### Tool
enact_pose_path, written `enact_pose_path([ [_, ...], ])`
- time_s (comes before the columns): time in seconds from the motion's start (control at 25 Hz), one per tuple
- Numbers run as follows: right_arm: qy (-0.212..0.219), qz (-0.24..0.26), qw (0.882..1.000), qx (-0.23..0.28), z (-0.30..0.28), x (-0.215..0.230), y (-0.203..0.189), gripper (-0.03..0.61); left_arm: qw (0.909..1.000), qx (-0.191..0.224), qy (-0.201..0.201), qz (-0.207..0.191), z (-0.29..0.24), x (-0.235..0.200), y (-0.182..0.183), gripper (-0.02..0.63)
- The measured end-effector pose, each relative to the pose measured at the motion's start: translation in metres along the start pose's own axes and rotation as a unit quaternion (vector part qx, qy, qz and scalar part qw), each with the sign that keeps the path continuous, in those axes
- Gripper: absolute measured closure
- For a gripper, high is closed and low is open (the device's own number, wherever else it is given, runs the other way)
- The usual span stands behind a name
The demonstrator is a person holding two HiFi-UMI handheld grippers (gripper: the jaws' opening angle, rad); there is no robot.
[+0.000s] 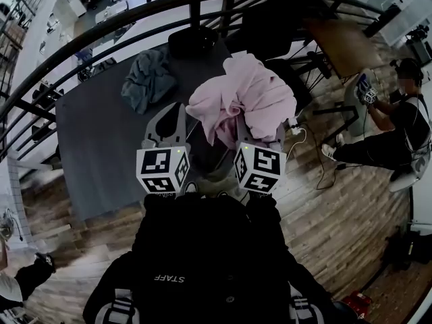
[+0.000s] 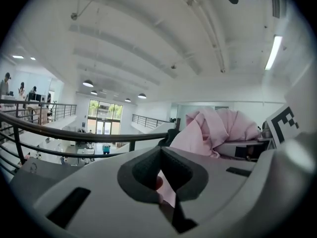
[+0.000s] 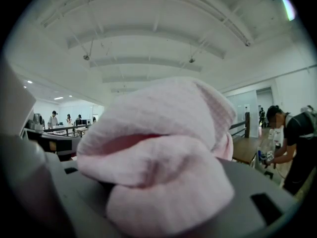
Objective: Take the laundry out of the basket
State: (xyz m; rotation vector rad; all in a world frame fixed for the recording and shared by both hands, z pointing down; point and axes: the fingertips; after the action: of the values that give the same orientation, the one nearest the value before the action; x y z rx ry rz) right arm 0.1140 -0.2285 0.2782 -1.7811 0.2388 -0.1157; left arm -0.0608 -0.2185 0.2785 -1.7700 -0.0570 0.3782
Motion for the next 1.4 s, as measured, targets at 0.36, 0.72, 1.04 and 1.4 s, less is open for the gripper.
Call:
enact_pose_path([
  [0.36,0.0,0.018,0.998,0.058,0.007,0.01,0.045,0.299,0.9982,0.058,-0.005,-0.017,-0.004,0.017,0.041,0.613],
  [0.72,-0.009,0.027,0.994,0.108,0.02,0.012,0.076,0.298,0.9953,0.092,-0.003,-0.029,0.005,0.022,0.064,0.614],
  [1.04,-0.01,0.03,0.993,0.113,0.023,0.01,0.079,0.298,0.9948,0.095,-0.009,-0.035,0.006,0.026,0.068,0.614],
  [1.4,-0.015,0.03,0.994,0.107,0.028,0.009,0.073,0.298,0.9955,0.089,-0.009,-0.031,0.008,0.024,0.064,0.614],
])
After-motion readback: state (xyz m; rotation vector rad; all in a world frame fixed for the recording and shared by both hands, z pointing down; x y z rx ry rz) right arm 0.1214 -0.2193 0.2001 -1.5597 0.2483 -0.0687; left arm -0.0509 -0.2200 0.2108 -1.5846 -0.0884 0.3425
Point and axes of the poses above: the fingertips, and each gripper's own axes: z backward along the fingers, x to its right, y out of its top, and after that the axes turned 4 degrees about z, right-handed
